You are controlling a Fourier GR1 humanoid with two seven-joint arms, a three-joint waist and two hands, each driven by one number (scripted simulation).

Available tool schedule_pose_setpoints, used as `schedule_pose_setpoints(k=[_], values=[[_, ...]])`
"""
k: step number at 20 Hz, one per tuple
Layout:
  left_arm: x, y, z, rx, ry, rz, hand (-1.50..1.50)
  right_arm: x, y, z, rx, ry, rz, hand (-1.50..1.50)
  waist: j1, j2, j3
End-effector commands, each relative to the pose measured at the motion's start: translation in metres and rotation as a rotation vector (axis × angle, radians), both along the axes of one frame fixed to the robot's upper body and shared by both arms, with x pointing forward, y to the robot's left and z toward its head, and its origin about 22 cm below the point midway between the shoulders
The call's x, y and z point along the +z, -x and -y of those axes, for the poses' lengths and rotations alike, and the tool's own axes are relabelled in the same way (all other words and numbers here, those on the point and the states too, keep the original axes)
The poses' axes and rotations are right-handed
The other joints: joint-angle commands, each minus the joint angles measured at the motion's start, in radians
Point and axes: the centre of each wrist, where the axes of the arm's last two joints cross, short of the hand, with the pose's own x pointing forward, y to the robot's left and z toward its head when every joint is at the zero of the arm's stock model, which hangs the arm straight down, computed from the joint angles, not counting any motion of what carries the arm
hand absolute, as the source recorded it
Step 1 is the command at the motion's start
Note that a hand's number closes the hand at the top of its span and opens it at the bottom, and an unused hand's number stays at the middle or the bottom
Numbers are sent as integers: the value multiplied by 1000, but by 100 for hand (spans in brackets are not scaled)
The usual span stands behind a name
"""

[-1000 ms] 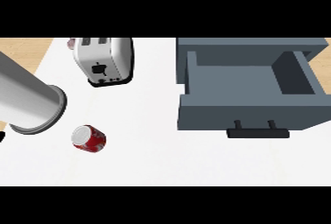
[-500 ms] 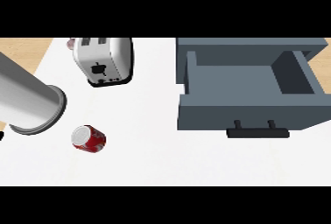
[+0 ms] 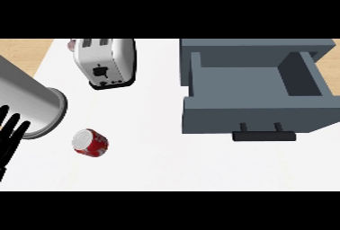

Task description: Pick up the can, place it into the drawer and close the drawer

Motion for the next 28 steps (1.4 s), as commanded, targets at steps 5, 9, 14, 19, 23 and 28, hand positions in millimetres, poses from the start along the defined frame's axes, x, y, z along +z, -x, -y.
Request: schedule_pose_setpoints(k=[5, 9, 14, 19, 23, 28], values=[[-30, -24, -2, 13, 12, -42, -150, 20, 12, 10, 0, 5, -13, -150, 1, 0, 0], [-33, -52, 10, 13, -23, -60, -150, 22, 37, 15, 14, 23, -1, -150, -7, 0, 0], [-67, -53, 16, 38, -30, -73, -150, 4, 26, 15, 13, -4, 9, -150, -1, 0, 0], [-111, -45, 21, 76, -43, -102, -150, 11, 23, 38, -5, 6, 4, -150, 2, 0, 0], [-121, -39, -7, 98, -49, -100, -150, 3, 37, 12, -8, 3, -10, -150, 2, 0, 0], [-154, -54, 6, 159, -65, -128, -150, 6, 30, 23, 12, -2, 0, -150, 0, 1, 0]])
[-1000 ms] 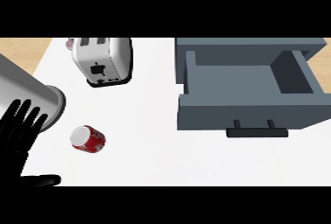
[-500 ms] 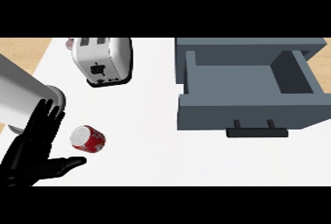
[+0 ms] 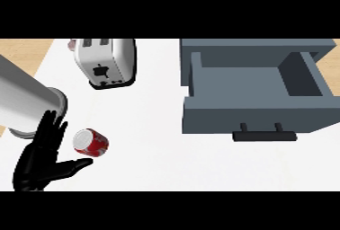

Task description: Pick up the can, place it into the drawer and close the drawer

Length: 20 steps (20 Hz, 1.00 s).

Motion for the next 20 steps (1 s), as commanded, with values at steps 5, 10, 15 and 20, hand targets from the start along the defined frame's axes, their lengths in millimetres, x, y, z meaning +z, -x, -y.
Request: schedule_pose_setpoints(k=[5, 10, 15, 20], values=[[-38, -5, -22, 37, -31, -32, -150, 11, -9, 11, -13, -4, 2, -150, 1, 0, 0], [-60, -6, -33, 37, -12, -49, -150, 23, 14, 16, -15, 27, -16, -150, -4, 0, 0], [-90, 3, -32, 28, 45, -72, -150, 16, 15, 4, 1, 7, 11, -150, -3, 0, 0], [-101, 9, -34, 21, 51, -72, -150, 24, 10, 4, 5, 19, 6, -150, 0, 0, 0]])
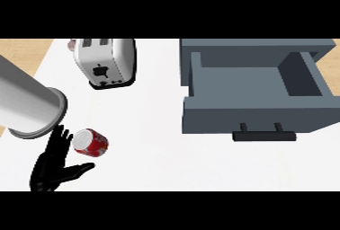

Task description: Pick up the can, place it into the drawer and close the drawer

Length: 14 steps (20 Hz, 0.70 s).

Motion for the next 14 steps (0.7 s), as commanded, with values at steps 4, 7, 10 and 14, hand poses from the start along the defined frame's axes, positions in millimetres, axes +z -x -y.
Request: schedule_pose_setpoints(k=[4, 7, 10, 14], values=[[-21, -26, 7, -15, 50, -4, -150, 13, 5, -6, -8, -11, -8, -150, -6, 1, -1], [-26, -20, 18, -34, 56, -12, -150, -8, 2, 12, 17, -1, -15, -150, -1, 0, 0], [-27, -31, 29, -12, 110, 13, -150, 8, 16, -5, -1, -1, -7, -150, -5, 0, 0], [-28, -27, 15, -4, 137, 15, 150, -2, 12, 0, 5, -21, -16, -150, -1, 0, 0]])
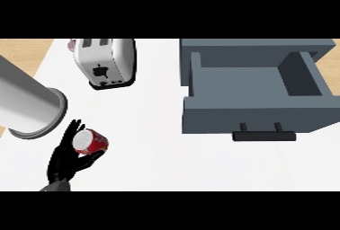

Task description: Pick up the can, place it into the drawer and close the drawer

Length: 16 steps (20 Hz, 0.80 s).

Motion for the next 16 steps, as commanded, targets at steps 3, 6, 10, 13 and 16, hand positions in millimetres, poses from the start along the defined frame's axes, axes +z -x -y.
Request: schedule_pose_setpoints(k=[3, 6, 10, 13, 16], values=[[-5, -7, 12, -66, 93, 24, 150, 1, 3, -2, 14, -19, 0, -150, -1, 1, -1], [5, -31, 8, -120, 97, 39, 150, -2, 3, 0, 32, -24, -12, -150, -4, 2, -1], [18, -35, 26, -174, 117, 127, 150, -5, 4, -3, 14, -46, -3, -150, 4, -1, -1], [45, -62, 36, -204, 98, 188, 150, -2, -1, 0, 20, -33, 2, -150, 4, -1, 0], [45, -56, 53, -224, 124, 222, 150, 11, 7, -1, -10, -27, 7, -150, 2, -1, -1]])
